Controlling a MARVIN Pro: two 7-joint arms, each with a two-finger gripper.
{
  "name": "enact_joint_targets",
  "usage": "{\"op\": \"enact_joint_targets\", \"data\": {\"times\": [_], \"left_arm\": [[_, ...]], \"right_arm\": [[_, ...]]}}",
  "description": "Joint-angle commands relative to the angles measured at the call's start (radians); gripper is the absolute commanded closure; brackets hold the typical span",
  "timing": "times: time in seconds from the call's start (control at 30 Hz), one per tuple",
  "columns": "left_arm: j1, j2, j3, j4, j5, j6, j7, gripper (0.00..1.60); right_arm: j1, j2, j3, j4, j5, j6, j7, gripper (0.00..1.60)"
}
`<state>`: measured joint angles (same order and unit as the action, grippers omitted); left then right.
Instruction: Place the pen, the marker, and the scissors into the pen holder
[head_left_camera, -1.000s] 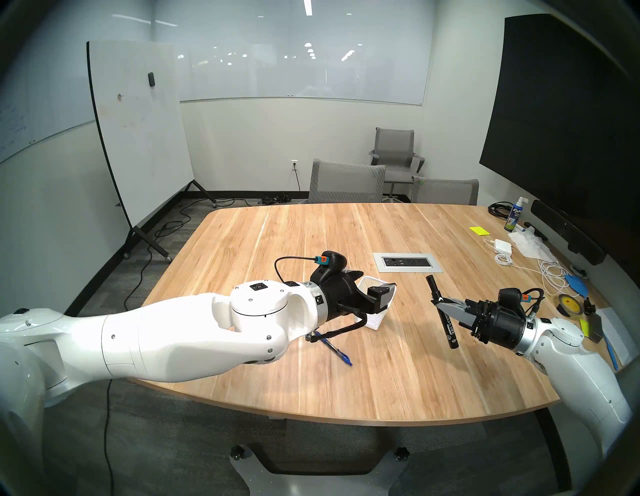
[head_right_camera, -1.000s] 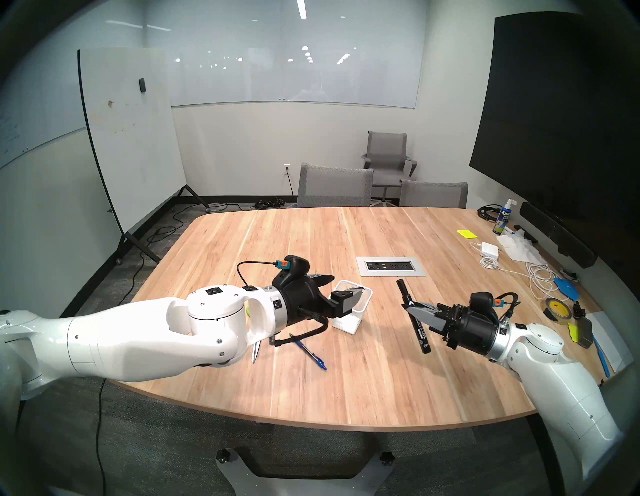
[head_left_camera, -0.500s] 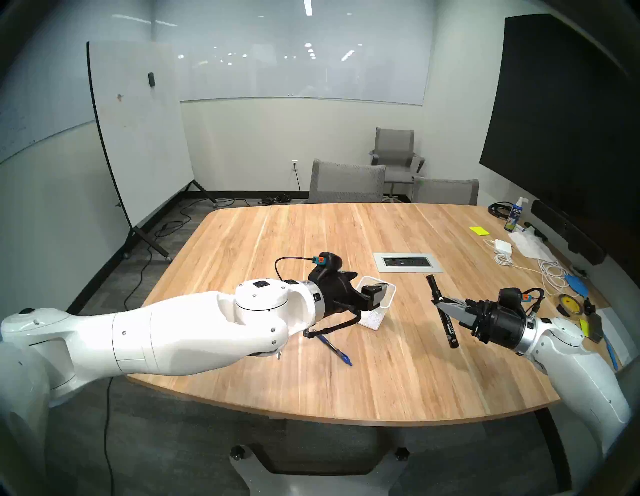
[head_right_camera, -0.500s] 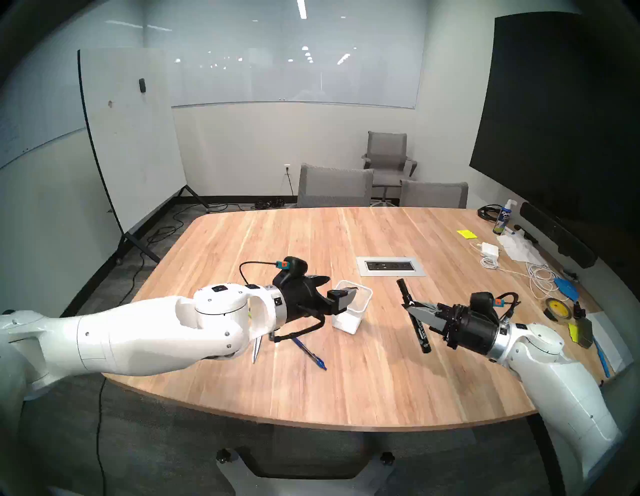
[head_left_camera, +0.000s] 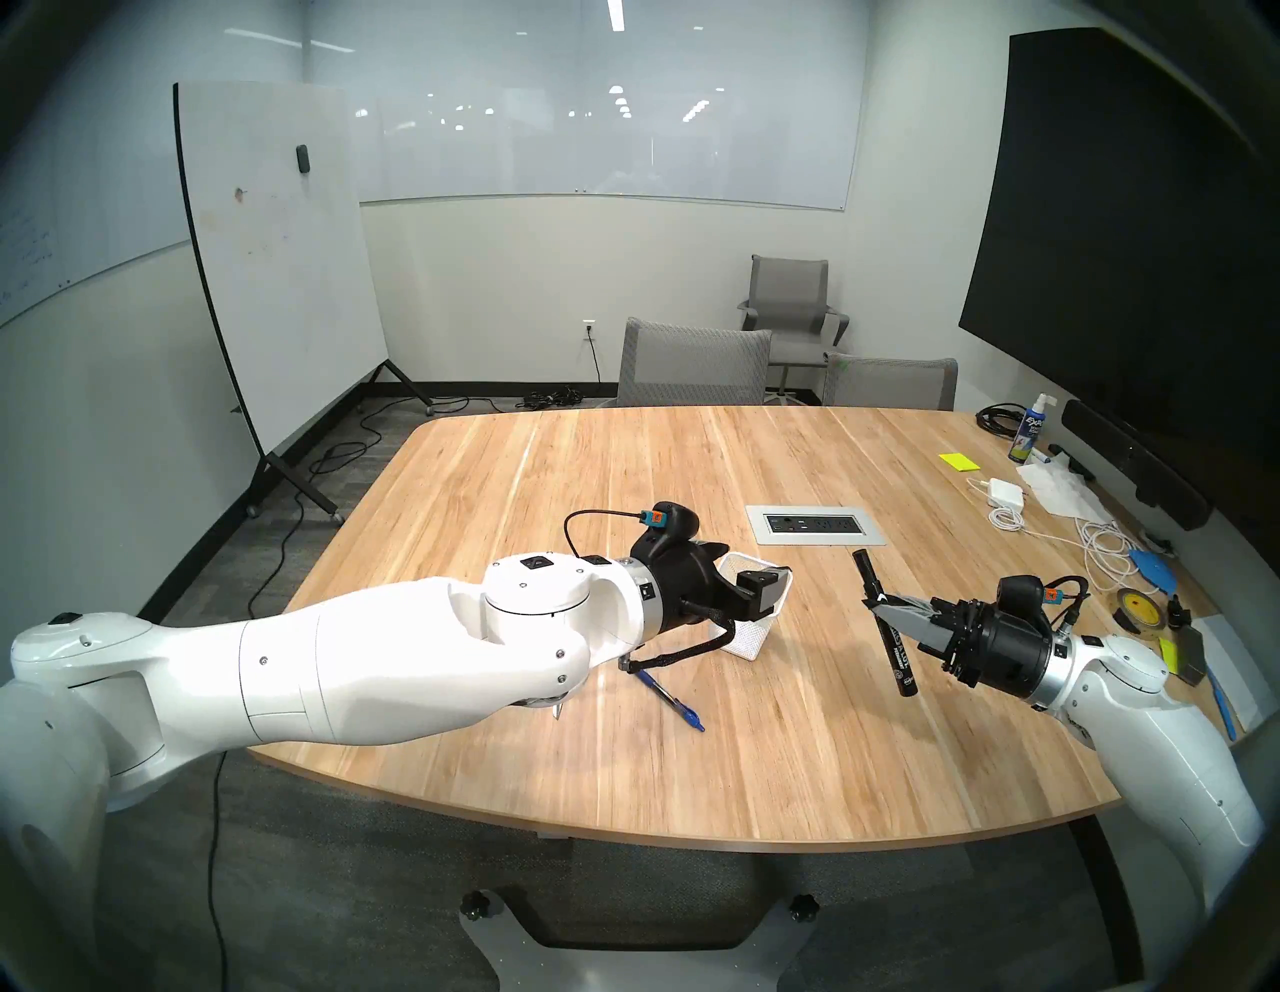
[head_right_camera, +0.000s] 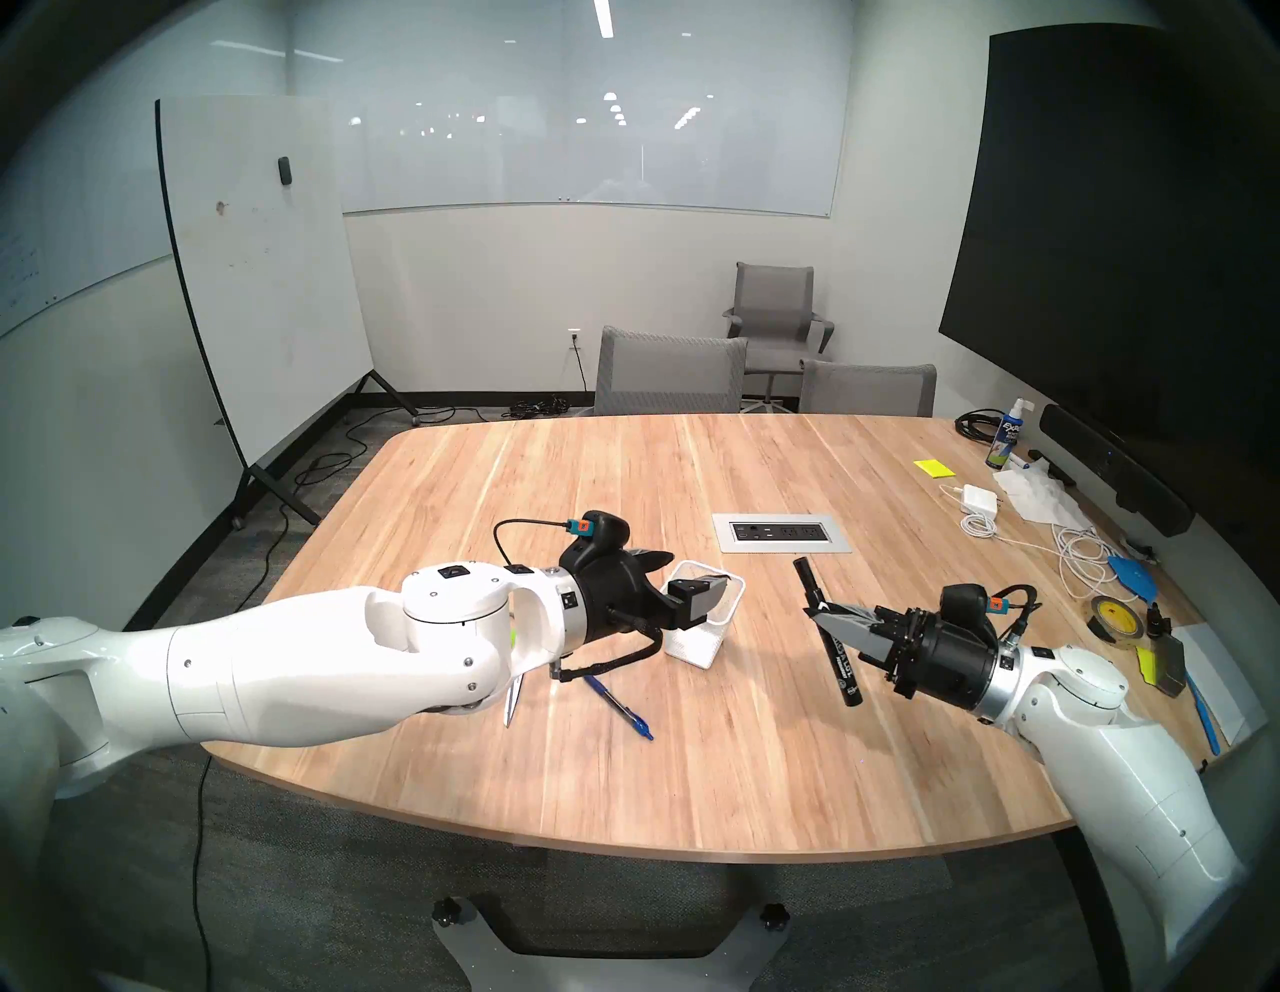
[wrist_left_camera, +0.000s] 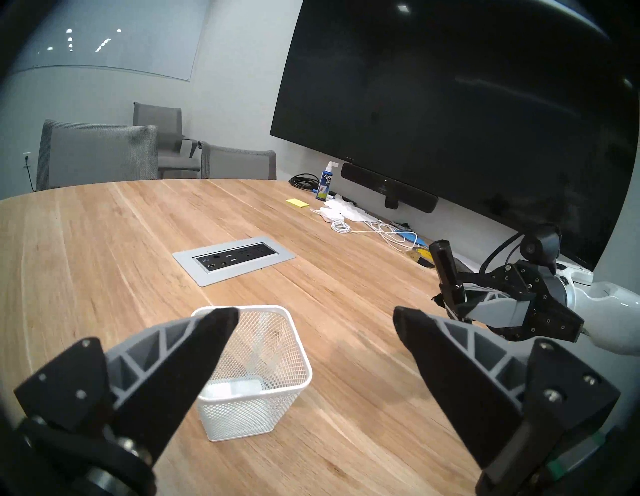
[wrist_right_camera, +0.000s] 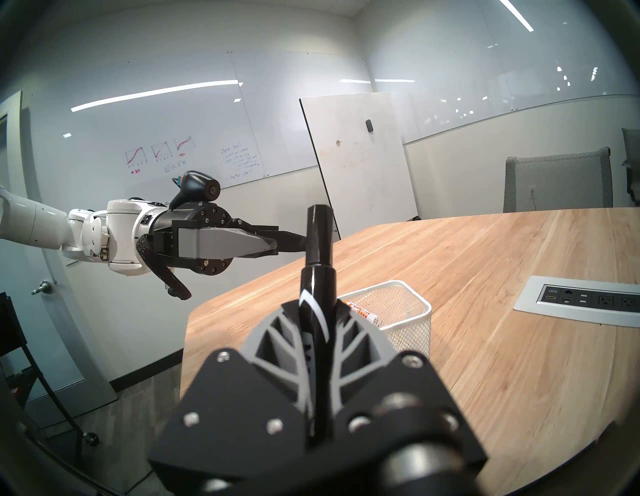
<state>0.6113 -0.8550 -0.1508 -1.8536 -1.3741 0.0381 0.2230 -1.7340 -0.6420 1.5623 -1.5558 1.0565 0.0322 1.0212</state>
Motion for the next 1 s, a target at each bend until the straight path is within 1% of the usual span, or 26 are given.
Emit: {"op": "enact_joint_targets", "data": {"times": [0.0,0.23,0.43,0.97], "left_arm": [[-0.023,-0.034,-0.016,0.006,-0.003,0.005,0.001,0.0],[-0.027,-0.054,-0.018,0.035,-0.005,0.006,-0.014,0.0],[-0.036,-0.083,-0.019,0.07,-0.008,0.014,-0.029,0.0],[-0.069,-0.147,-0.022,0.136,-0.022,0.064,-0.054,0.0]], "right_arm": [[0.009,0.001,0.01,-0.012,0.005,-0.003,-0.002,1.6],[0.009,0.001,0.01,-0.012,0.005,-0.003,-0.002,1.6],[0.01,0.001,0.01,-0.012,0.005,-0.003,-0.001,1.6],[0.01,0.001,0.01,-0.012,0.005,-0.003,-0.001,1.6]]}}
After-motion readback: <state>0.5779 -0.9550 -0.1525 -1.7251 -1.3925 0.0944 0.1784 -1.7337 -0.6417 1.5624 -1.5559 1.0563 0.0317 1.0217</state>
